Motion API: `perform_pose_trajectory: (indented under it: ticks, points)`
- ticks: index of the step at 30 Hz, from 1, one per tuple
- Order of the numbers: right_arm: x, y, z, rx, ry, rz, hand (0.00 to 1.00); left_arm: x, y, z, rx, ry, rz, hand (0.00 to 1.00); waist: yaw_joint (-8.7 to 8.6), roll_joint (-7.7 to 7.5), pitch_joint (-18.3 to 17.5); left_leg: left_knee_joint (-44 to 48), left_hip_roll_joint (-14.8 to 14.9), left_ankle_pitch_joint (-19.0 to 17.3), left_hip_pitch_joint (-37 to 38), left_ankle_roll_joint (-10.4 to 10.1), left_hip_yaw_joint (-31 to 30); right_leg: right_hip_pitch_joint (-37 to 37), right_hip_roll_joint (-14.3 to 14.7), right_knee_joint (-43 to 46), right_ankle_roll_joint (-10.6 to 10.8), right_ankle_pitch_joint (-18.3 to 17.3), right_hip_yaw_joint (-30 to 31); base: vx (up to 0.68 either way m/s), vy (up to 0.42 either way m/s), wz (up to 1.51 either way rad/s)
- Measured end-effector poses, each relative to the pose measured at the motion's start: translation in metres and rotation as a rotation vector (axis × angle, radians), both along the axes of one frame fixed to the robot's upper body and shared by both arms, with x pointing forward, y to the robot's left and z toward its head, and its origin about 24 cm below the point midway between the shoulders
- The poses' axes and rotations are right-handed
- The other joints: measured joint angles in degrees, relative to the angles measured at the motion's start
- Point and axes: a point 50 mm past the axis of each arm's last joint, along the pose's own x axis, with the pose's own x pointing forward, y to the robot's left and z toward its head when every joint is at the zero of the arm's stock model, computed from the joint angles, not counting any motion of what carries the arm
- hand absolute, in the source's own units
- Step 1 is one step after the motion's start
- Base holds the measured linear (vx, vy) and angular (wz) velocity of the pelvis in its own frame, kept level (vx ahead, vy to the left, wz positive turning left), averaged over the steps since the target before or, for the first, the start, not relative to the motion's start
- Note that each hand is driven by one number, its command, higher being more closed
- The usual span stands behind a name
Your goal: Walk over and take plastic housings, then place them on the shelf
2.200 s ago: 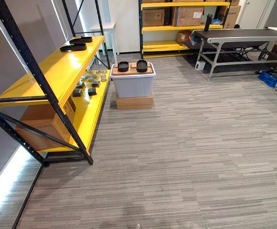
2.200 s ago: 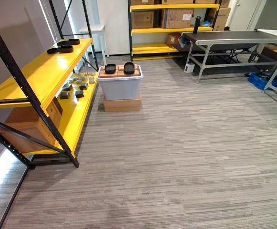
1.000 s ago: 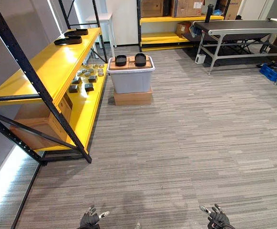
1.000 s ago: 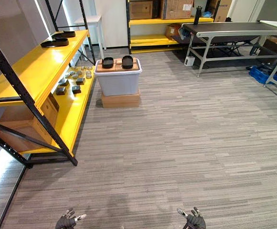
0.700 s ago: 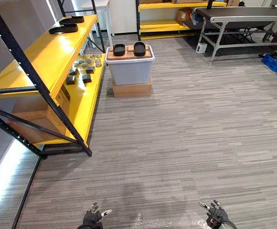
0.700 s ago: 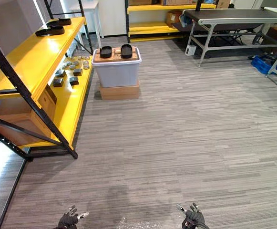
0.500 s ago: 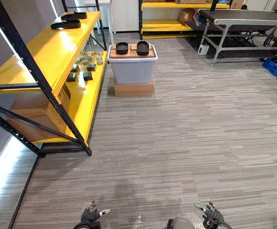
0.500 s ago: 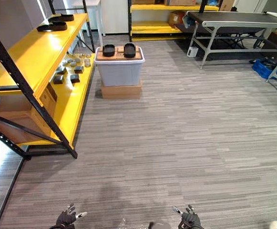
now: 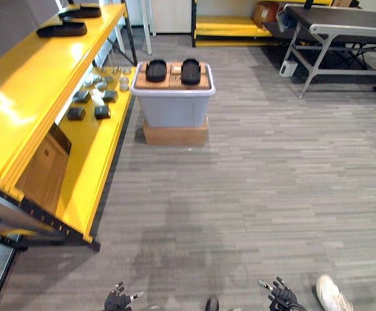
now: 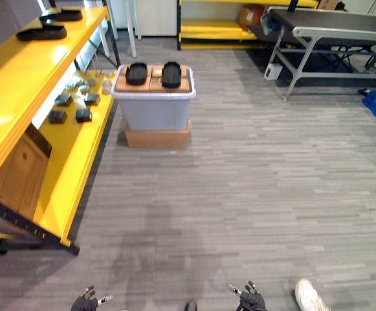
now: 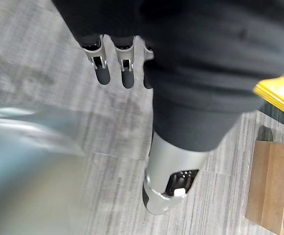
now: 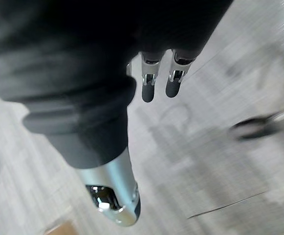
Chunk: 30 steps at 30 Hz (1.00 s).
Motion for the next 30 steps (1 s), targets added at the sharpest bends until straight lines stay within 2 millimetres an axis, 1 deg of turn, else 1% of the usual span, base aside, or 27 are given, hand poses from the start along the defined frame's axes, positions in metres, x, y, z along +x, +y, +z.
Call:
perform_pose_trajectory:
  ticks: [1, 2, 3, 5, 6, 7, 8, 9, 10, 11, 12, 13, 14, 15, 16, 17, 18, 19, 20, 21, 22, 23, 25, 27, 28, 29, 30]
  points:
    - [0.005, 0.0, 0.002, -0.002, -0.011, 0.003, 0.0, -0.002, -0.001, -0.001, -0.003, 0.006, 0.002, 0.0, 0.46, -0.26, 0.2, -5.62, -1.72, -0.55, -1.6, 0.08, -0.07, 1.22, -0.99, -0.27, 0.79, -0.97, 0.61, 0.64, 0.083, -0.66]
    - [0.006, -0.002, 0.003, -0.008, -0.013, 0.005, 0.0, -0.008, -0.003, -0.003, -0.01, 0.022, 0.004, 0.0, 0.91, -0.68, 0.45, -19.64, -5.33, -0.15, -3.25, 0.1, -0.31, 4.34, -2.91, -1.21, 2.17, -3.1, 1.3, 0.64, 0.141, -0.38]
    - [0.004, -0.006, 0.003, -0.018, -0.006, 0.004, 0.0, -0.014, -0.007, -0.005, -0.02, 0.035, 0.006, 0.0, 1.29, -0.34, 0.25, -36.93, -8.0, 2.73, -3.43, 0.0, -1.67, 8.03, -3.99, -2.81, 3.62, -5.01, 1.7, 0.64, 0.17, -0.32]
    - [0.0, -0.011, 0.001, -0.027, 0.014, -0.005, 0.0, -0.023, -0.01, -0.007, -0.027, 0.06, -0.002, 0.0, 2.27, 0.88, -0.33, -46.55, -8.08, 5.17, -5.3, -1.62, -3.51, 12.4, -3.67, -5.11, 5.16, -7.51, 2.33, 0.71, 0.269, -0.3]
    - [-0.007, -0.011, -0.002, -0.027, 0.038, -0.011, 0.0, -0.028, -0.01, -0.008, -0.028, 0.075, 0.001, 0.0, 2.98, 0.57, -0.6, -45.85, -8.43, 6.36, -5.88, 0.34, -4.46, 16.12, -4.05, -5.68, 5.3, -9.54, 2.87, 0.95, 0.389, -0.2]
    - [-0.018, -0.005, -0.008, -0.006, 0.074, -0.018, 0.0, -0.032, -0.01, -0.009, -0.033, 0.091, 0.007, 0.0, 2.76, -1.19, -1.61, -42.55, -11.17, 12.83, -5.85, 5.25, -6.07, 17.04, -6.06, -1.45, 5.3, -10.62, 2.32, 0.83, 0.339, -0.05]
    - [-0.022, -0.003, -0.011, 0.003, 0.09, -0.021, 0.0, -0.031, -0.011, -0.009, -0.036, 0.088, 0.006, 0.0, 2.6, -1.77, -2.11, -41.22, -11.81, 13.28, -5.71, 5.91, -6.33, 14.84, -7.27, 4.64, 6.24, -11.17, 1.78, 0.82, 0.336, 0.11]
    - [-0.029, 0.0, -0.015, 0.018, 0.111, -0.03, 0.0, -0.03, -0.008, -0.009, -0.032, 0.087, 0.008, 0.0, 2.29, -2.35, -2.52, -39.01, -12.6, 12.32, -4.27, 7.46, -6.27, 8.48, -9.52, 22.03, 8.55, -10.05, 1.64, 0.96, 0.392, 0.29]
    - [-0.034, 0.005, -0.017, 0.039, 0.121, -0.049, 0.0, -0.027, -0.004, -0.008, -0.023, 0.086, 0.004, 0.0, 1.34, -3.99, -2.39, -37.94, -15.23, 8.83, -1.26, 10.1, -6.21, 2.65, -12.99, 38.25, 12.55, -1.98, 1.84, 0.96, 0.363, 0.39]
    - [-0.036, 0.007, -0.019, 0.048, 0.128, -0.052, 0.0, -0.023, -0.002, -0.007, -0.015, 0.079, -0.004, 0.0, 0.73, -4.64, -1.96, -37.93, -16.49, 7.2, 1.13, 10.42, -6.38, 0.18, -14.97, 46.41, 14.85, 1.01, 1.58, 0.93, 0.288, 0.42]
    - [-0.044, 0.008, -0.022, 0.059, 0.155, -0.065, 0.0, -0.017, -0.003, -0.005, -0.011, 0.067, -0.026, 0.0, 0.69, -4.76, -1.15, -38.94, -18.0, 4.55, 7.29, 10.98, -6.37, -3.66, -18.93, 57.68, 13.98, 1.72, -1.48, 0.74, 0.15, 0.15]
    - [-0.048, 0.007, -0.023, 0.061, 0.166, -0.07, 0.0, -0.012, -0.007, -0.005, -0.015, 0.057, -0.044, 0.0, 0.61, -3.52, -0.48, -42.41, -18.32, 2.66, 14.98, 11.14, -6.57, -5.91, -21.09, 62.1, 10.25, -0.66, -6.14, 0.73, 0.137, -0.01]
    - [-0.049, 0.008, -0.023, 0.064, 0.167, -0.066, 0.0, -0.01, -0.009, -0.005, -0.017, 0.05, -0.049, 0.0, 0.42, -2.74, -0.56, -44.84, -18.17, 2.23, 18.45, 11.09, -6.8, -7.58, -21.11, 62.03, 8.95, -2.05, -7.88, 0.69, 0.096, 0.06]
    - [-0.05, 0.009, -0.024, 0.069, 0.165, -0.061, 0.0, -0.004, -0.01, -0.003, -0.018, 0.032, -0.06, 0.0, -0.77, -2.03, -1.04, -49.42, -17.85, 1.51, 23.66, 11.41, -7.85, -12.04, -20.34, 59.14, 8.36, -5.02, -11.27, 0.52, 0.044, 0.21]
    - [-0.048, 0.009, -0.023, 0.069, 0.158, -0.059, 0.0, 0.001, -0.011, -0.002, -0.016, 0.017, -0.068, 0.0, -1.38, -1.94, -1.0, -51.24, -17.73, 1.4, 25.82, 11.34, -8.29, -14.67, -19.88, 56.56, 7.97, -6.26, -12.63, 0.64, 0.001, 0.42]
    - [-0.047, 0.008, -0.022, 0.065, 0.155, -0.057, 0.0, 0.014, -0.011, 0.002, -0.012, -0.018, -0.077, 0.0, -2.12, -1.66, -0.6, -53.59, -17.08, 0.98, 29.32, 10.64, -9.06, -19.07, -18.33, 46.99, 7.53, -7.32, -14.65, 0.65, -0.057, 0.44]
    - [-0.05, 0.006, -0.023, 0.055, 0.166, -0.049, 0.0, 0.025, -0.013, 0.005, -0.01, -0.045, -0.081, 0.0, -2.61, -1.27, -0.42, -55.45, -15.86, -0.15, 32.14, 9.54, -9.75, -21.84, -15.55, 33.58, 7.69, -6.16, -15.56, 0.66, -0.085, 0.43]
    - [-0.053, 0.006, -0.024, 0.054, 0.172, -0.049, 0.0, 0.029, -0.014, 0.006, -0.008, -0.055, -0.081, 0.0, -2.86, -1.29, -0.42, -56.23, -15.34, -0.77, 33.36, 9.05, -10.19, -22.78, -14.06, 25.9, 8.0, -4.19, -15.44, 0.68, -0.156, 0.57]
    - [-0.057, 0.006, -0.025, 0.054, 0.182, -0.054, 0.0, 0.037, -0.014, 0.009, -0.003, -0.081, -0.082, 0.0, -3.94, -2.03, -0.17, -57.65, -14.84, -2.1, 36.02, 8.0, -11.62, -24.62, -12.29, 10.96, 9.85, 1.02, -14.4, 0.73, -0.265, 0.72]
    - [-0.061, 0.004, -0.025, 0.05, 0.19, -0.06, 0.0, 0.044, -0.014, 0.012, 0.003, -0.099, -0.087, 0.0, -4.81, -3.04, 0.2, -57.88, -15.18, -3.85, 37.87, 7.53, -13.26, -27.06, -12.6, 5.24, 12.34, 4.56, -11.19, 0.92, -0.405, 0.81]
    - [-0.064, 0.001, -0.025, 0.046, 0.196, -0.07, 0.0, 0.045, -0.016, 0.011, -0.003, -0.098, -0.086, 0.0, -5.19, -3.19, 0.27, -57.82, -14.82, -4.73, 39.04, 6.93, -14.25, -27.77, -12.64, 5.92, 12.21, 8.07, -9.21, 0.99, -0.478, 0.71]
    - [-0.07, -0.003, -0.026, 0.047, 0.203, -0.109, 0.0, 0.047, -0.024, 0.011, -0.017, -0.103, -0.083, 0.0, -5.69, -2.04, 0.81, -56.65, -13.5, -5.12, 40.5, 6.59, -15.34, -28.3, -11.23, 10.77, 10.62, 13.36, -5.47, 0.85, -0.424, 0.64]
    - [-0.072, 0.0, -0.026, 0.066, 0.195, -0.15, 0.0, 0.049, -0.03, 0.01, -0.03, -0.11, -0.081, 0.0, -5.9, -0.89, 1.07, -49.96, -11.16, -3.64, 39.58, 6.05, -16.66, -28.75, -9.19, 18.83, 5.15, 9.19, -3.38, 0.79, -0.413, 0.4]
    - [-0.072, -0.001, -0.025, 0.07, 0.173, -0.168, 0.0, 0.042, -0.035, 0.006, -0.05, -0.097, -0.058, 0.0, -6.33, 2.14, 1.14, -31.29, -5.8, -0.65, 33.42, 2.21, -19.24, -24.5, -6.03, 21.84, 4.24, 2.79, -7.18, 0.7, -0.327, 0.38]
    - [-0.075, -0.003, -0.025, 0.071, 0.169, -0.182, 0.0, 0.037, -0.036, 0.004, -0.064, -0.086, -0.031, 0.0, -6.96, 2.54, 1.32, -21.69, -4.06, 5.04, 28.98, -1.15, -20.33, -21.99, -5.58, 22.38, 3.53, 0.38, -9.07, 0.5, -0.2, 0.63]
    - [-0.078, -0.001, -0.025, 0.078, 0.164, -0.193, 0.0, 0.031, -0.036, 0.001, -0.075, -0.066, -0.011, 0.0, -6.98, 2.59, 1.43, -12.71, -2.29, 12.52, 24.89, -3.06, -20.11, -19.46, -5.1, 22.16, 2.56, -1.58, -9.83, 0.7, -0.25, 0.35]
    - [-0.077, -0.001, -0.024, 0.076, 0.159, -0.193, 0.0, 0.022, -0.036, -0.002, -0.089, -0.047, 0.016, 0.0, -5.92, 2.56, 1.85, 0.04, 1.1, 12.48, 19.76, -2.03, -15.66, -16.0, -4.07, 21.4, 1.54, -3.03, -9.49, 0.67, -0.189, 0.0]
